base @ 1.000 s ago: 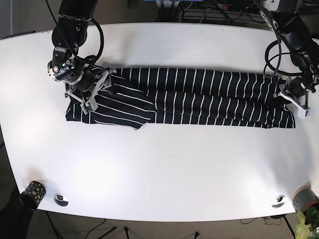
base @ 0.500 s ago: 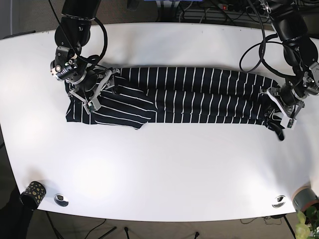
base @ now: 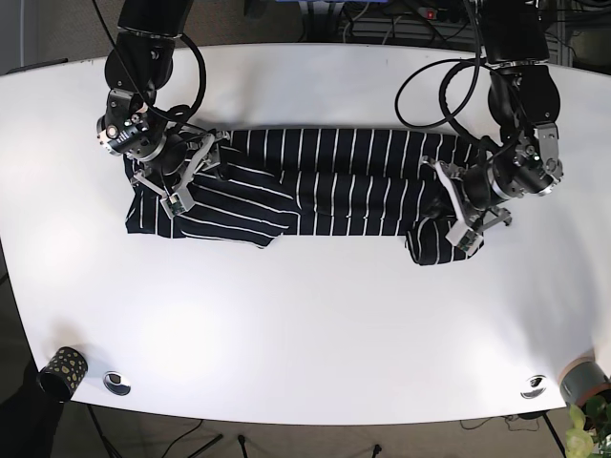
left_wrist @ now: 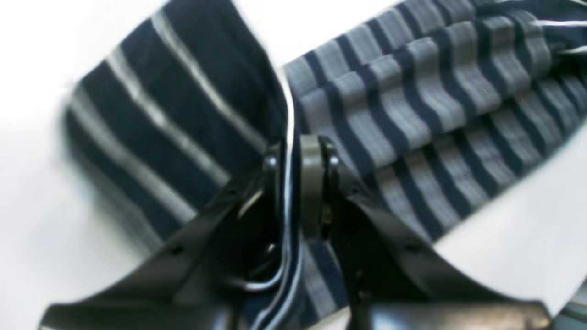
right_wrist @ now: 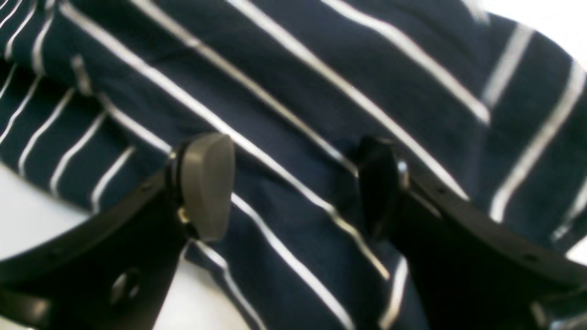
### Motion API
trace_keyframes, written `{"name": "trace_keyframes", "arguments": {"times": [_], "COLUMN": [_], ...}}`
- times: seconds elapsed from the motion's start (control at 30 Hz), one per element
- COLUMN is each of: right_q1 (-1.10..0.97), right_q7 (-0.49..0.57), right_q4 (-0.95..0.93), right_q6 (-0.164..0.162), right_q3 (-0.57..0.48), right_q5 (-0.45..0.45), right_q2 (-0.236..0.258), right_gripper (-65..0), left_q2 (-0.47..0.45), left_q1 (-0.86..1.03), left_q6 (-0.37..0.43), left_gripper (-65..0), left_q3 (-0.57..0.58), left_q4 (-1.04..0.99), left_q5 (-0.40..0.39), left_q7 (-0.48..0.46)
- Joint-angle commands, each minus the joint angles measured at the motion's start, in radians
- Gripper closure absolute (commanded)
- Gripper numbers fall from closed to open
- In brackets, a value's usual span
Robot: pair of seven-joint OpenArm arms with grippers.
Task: Fold the T-shirt properly
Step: 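Fold the strip end with the left gripper toward the right gripper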
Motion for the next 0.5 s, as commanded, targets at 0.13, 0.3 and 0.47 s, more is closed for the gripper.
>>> {"name": "trace_keyframes", "arguments": {"times": [0.13,0.3,0.47], "right_q1": [0.015,0.018,0.018], "right_q7": [0.022,0.022,0.022], "right_q4": [0.023,0.023,0.023], "right_q6": [0.001,0.001,0.001], "right_q3": [0.003,0.003,0.001], "right_q5": [0.014,0.014,0.014], "right_q2": [0.011,0.011,0.011], "right_gripper": [-40.0,-40.0,-40.0], "left_q2": [0.056,0.094,0.111], "left_q1": [-0.02,-0.02,-0.02], "left_q6": [0.04,0.048,0.049], "left_gripper": [-4.2,-4.2,-5.4], "left_q3": [0.119,0.164,0.164], "left_q4": [0.022,0.022,0.028], "left_q5": [0.097,0.107,0.107], "left_q7": [-0.02,-0.021,-0.018]}}
